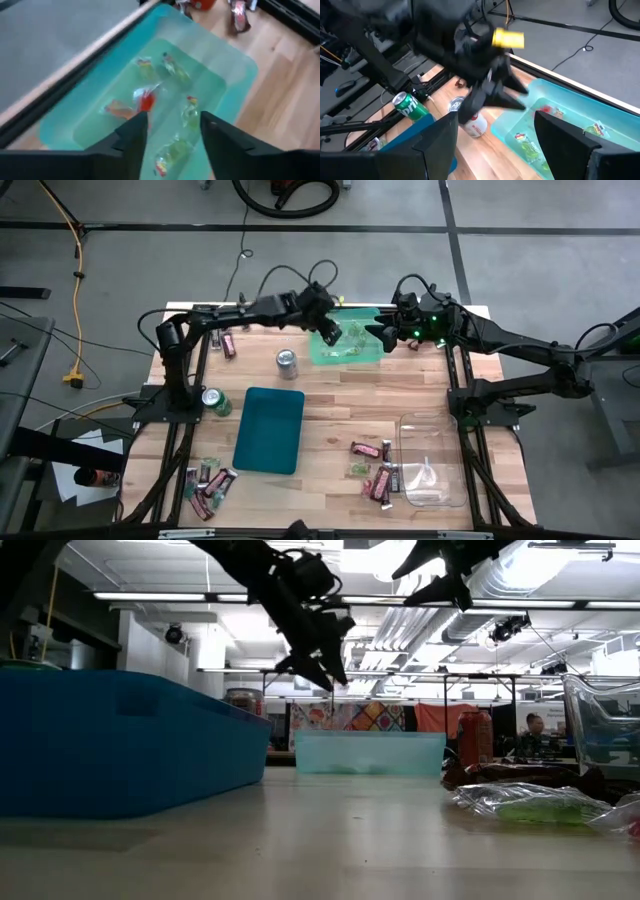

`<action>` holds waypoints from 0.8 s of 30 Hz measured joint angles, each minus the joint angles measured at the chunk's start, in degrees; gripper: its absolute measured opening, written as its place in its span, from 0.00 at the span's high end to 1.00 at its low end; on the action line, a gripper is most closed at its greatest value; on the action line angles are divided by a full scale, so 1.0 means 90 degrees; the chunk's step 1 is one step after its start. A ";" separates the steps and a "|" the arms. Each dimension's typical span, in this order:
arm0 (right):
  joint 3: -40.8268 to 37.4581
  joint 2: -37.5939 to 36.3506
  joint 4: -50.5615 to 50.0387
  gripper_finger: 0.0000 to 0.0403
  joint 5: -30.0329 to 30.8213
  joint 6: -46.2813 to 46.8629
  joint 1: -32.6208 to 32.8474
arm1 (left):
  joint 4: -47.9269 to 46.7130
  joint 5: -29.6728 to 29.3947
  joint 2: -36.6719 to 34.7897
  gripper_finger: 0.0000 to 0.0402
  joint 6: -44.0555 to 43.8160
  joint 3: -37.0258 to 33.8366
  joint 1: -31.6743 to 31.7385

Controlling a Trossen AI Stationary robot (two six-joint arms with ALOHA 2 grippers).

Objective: Organize candy in baskets
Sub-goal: Put the transparent gummy into the green bin

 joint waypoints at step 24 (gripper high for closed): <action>0.0000 -0.0019 -0.0116 0.36 -0.0039 0.0049 -0.0044 | 0.0817 -0.0758 -0.4725 0.40 -0.1948 -0.3641 -0.0041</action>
